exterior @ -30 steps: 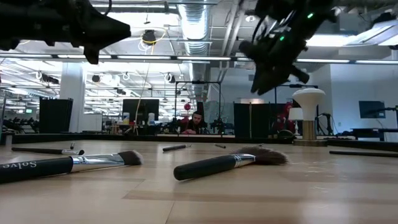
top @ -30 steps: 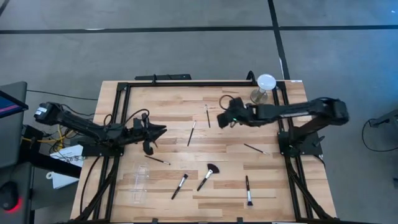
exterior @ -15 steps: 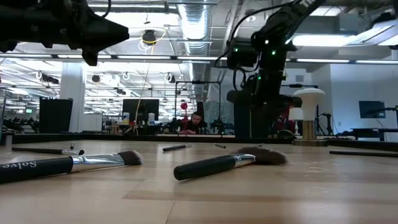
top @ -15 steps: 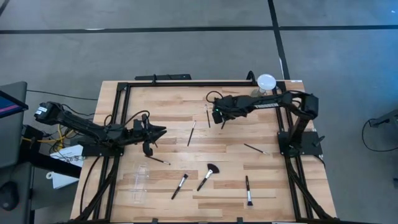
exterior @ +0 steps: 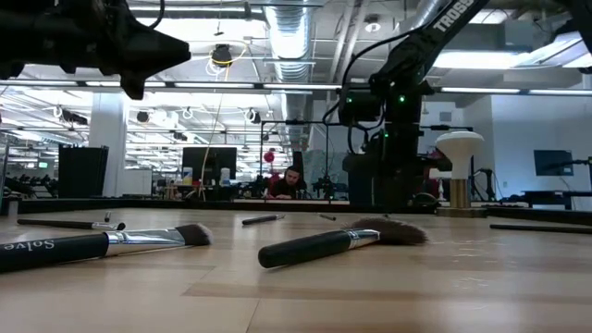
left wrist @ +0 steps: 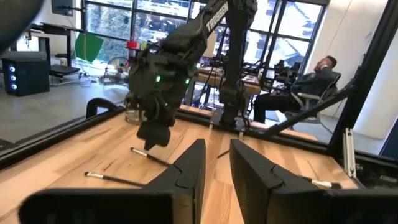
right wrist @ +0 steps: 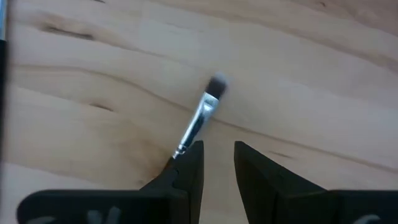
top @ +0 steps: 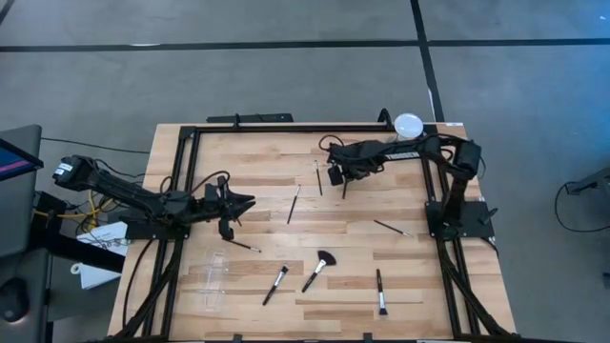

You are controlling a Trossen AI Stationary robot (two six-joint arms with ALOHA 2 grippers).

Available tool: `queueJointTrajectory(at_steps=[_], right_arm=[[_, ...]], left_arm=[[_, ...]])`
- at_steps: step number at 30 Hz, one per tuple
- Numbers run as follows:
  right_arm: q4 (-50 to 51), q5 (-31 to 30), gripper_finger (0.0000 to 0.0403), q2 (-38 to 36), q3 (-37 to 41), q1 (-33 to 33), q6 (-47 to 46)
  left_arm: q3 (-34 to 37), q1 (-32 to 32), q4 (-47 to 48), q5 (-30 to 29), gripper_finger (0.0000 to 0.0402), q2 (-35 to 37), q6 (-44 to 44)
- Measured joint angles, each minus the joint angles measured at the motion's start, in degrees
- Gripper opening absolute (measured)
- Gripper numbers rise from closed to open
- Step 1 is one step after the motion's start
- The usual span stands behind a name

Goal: Put items in baskets/containers
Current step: Put the eyeshadow brush into the transparent organizer

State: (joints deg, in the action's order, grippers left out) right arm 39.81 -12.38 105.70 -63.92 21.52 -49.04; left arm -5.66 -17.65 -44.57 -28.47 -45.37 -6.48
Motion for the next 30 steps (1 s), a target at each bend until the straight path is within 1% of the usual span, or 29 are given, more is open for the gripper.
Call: queueJointTrajectory(at_steps=[7,16,23,27,30], right_arm=[[-2.9,1.1,0.0079,0.3,-0.1,-0.4,0.0],[-3.3,2.1,0.0079,0.4,0.0,-0.9,0.0],[-4.3,1.9,0.0078,2.7,-0.1,-1.3,1.1],[-3.8,2.6,0.0068,3.8,-0.3,-1.3,2.8],[-3.2,2.7,0.0048,3.9,-0.3,-1.2,5.2]], left_arm=[[0.4,0.1,-0.1,0.0,0.0071,0.0,0.0],[0.4,0.1,-0.1,0.0,0.0071,0.0,0.0],[0.4,0.1,-0.1,0.0,0.0071,0.0,0.0],[0.4,0.1,-0.1,0.0,0.0071,0.0,0.0],[0.4,0.1,-0.1,0.0,0.0071,0.0,0.0]])
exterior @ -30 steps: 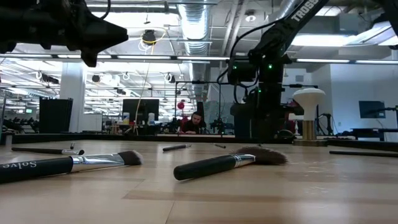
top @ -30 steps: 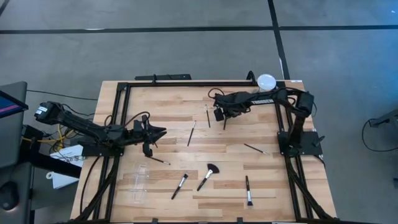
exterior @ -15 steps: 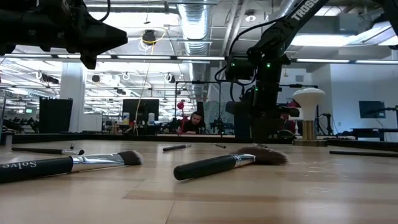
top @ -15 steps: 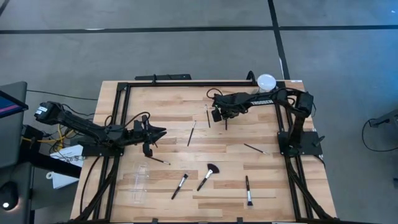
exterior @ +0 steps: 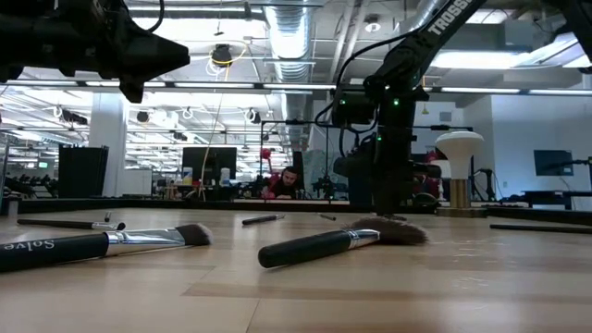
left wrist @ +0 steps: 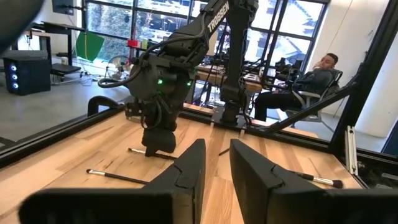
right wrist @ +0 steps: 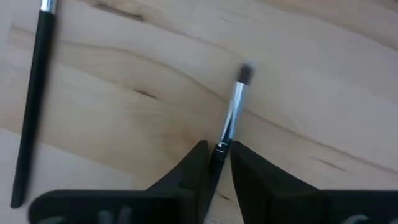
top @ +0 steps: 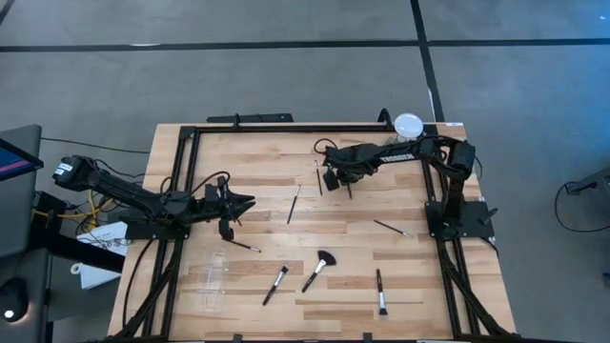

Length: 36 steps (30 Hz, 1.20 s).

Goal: Put items in baskets/containers
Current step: Put the eyeshadow brush into the transparent organizer

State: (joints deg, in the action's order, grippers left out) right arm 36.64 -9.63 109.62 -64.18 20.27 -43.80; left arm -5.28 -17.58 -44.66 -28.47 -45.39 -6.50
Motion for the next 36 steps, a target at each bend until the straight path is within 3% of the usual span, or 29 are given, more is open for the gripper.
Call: queueJointTrajectory(at_steps=[5,12,23,27,31,36], right_arm=[[0.0,0.3,0.0011,-0.1,0.0,0.2,4.1],[0.1,0.3,0.0007,-0.4,0.1,-0.7,8.9],[-3.8,-8.6,0.0003,-11.8,0.6,-14.0,16.8],[-16.5,-7.8,0.0006,-17.9,2.2,-19.8,22.0],[-32.8,-3.2,0.0007,-21.7,6.9,-23.8,27.2],[-55.0,7.8,0.0007,-23.7,12.2,-25.6,35.6]], left_arm=[[0.0,0.0,0.0,0.0,0.0071,0.0,0.0],[0.0,0.0,0.0,0.0,0.0071,0.0,0.0],[0.0,0.0,0.2,3.1,0.0071,0.0,-1.1],[0.0,0.0,0.2,5.4,0.0071,0.0,-1.5],[0.0,0.0,-1.6,13.3,0.0071,0.0,2.1],[0.0,0.0,-9.0,15.6,0.0082,-1.5,4.5]])
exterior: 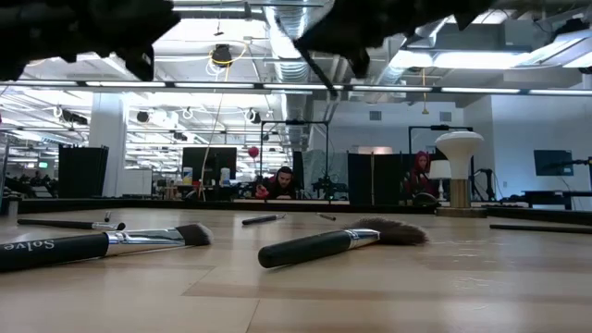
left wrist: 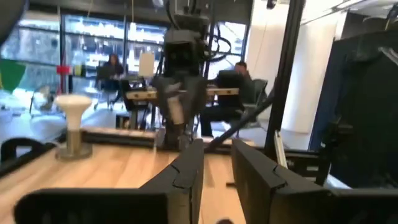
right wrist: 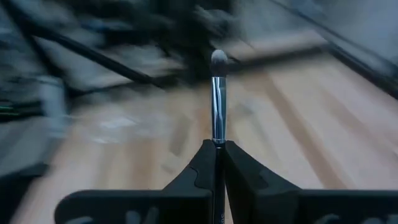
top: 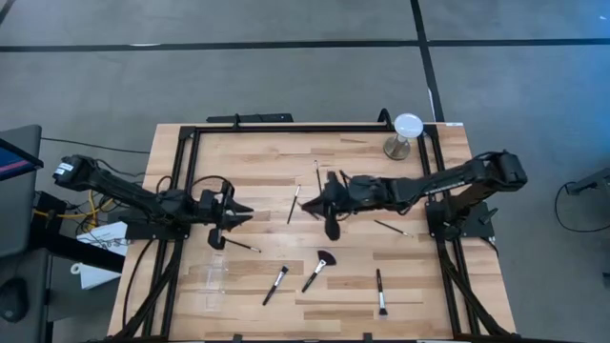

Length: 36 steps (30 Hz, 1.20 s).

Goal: Put items in baskets/containers
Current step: Put the eyeshadow brush into the transparent organizer

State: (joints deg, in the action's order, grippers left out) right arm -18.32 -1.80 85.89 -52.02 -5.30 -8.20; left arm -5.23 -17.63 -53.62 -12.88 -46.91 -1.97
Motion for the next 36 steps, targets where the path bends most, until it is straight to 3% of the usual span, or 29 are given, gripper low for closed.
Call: queueJointTrajectory(at_steps=[3,7,16,23,31,36], right_arm=[[-10.4,7.4,0.0008,0.5,0.9,0.5,2.5],[-18.1,12.2,0.0008,2.9,0.9,1.9,3.6],[-29.9,20.6,0.0009,9.6,0.9,4.7,0.9],[-33.0,24.9,0.0009,10.9,0.8,4.7,1.1],[-31.1,25.9,0.001,11.0,0.8,4.6,1.2],[-31.4,26.0,0.0011,11.0,0.8,4.6,2.6]], left_arm=[[0.0,0.1,-5.2,0.7,0.0103,-2.1,0.2],[-1.1,0.2,-12.5,1.0,0.0149,-6.5,0.9],[-12.3,1.8,-13.4,1.0,0.023,-20.7,1.8],[-16.8,4.2,-13.3,1.0,0.023,-29.5,1.6],[-21.5,4.2,-13.7,7.5,0.0215,-30.8,1.5],[-22.1,4.2,-12.9,7.1,0.0206,-30.8,1.4]])
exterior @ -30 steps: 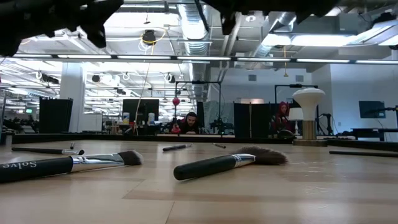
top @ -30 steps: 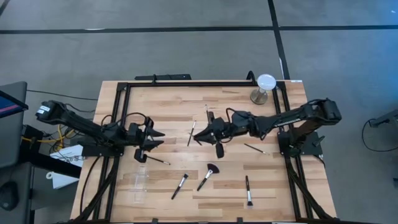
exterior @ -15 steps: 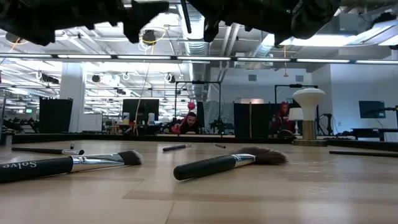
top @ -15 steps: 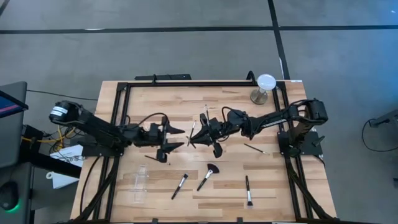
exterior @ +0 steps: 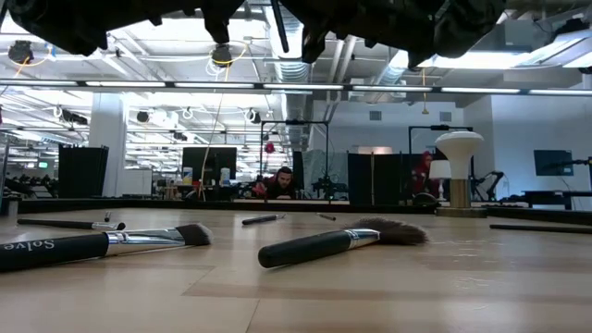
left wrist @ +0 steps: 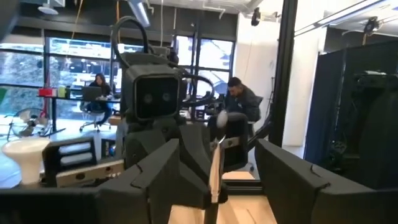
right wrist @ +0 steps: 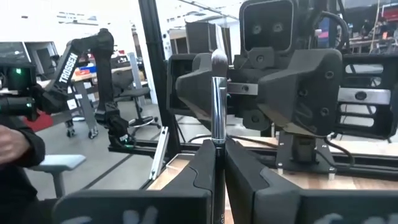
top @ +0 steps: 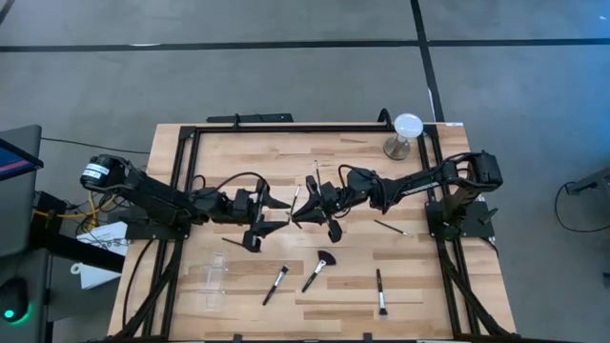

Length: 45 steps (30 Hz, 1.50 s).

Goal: Put items in baskets/containers
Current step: Put the eyeshadow brush into the transparent organizer

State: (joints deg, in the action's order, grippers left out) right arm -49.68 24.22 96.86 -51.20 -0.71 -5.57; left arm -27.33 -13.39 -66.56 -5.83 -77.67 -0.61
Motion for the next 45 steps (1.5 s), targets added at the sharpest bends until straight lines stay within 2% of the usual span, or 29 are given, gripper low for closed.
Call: queueJointTrajectory(at_steps=[12,29,37,45], right_arm=[[-0.7,-0.2,0.0011,0.0,0.0,0.0,0.2],[-0.1,0.1,0.0011,0.0,0.0,0.0,1.1],[0.3,-0.4,0.0018,0.0,0.0,0.0,0.9],[2.8,-0.1,0.0052,0.0,0.0,0.0,1.1]], left_arm=[[0.0,0.0,1.1,-0.1,0.0179,0.0,-1.1],[-4.0,0.0,0.1,-0.6,0.0095,-6.0,-2.8],[-4.0,0.0,1.2,-0.5,0.0019,-5.1,-2.6],[-3.9,-0.2,4.3,-0.6,0.0019,-4.9,-4.4]])
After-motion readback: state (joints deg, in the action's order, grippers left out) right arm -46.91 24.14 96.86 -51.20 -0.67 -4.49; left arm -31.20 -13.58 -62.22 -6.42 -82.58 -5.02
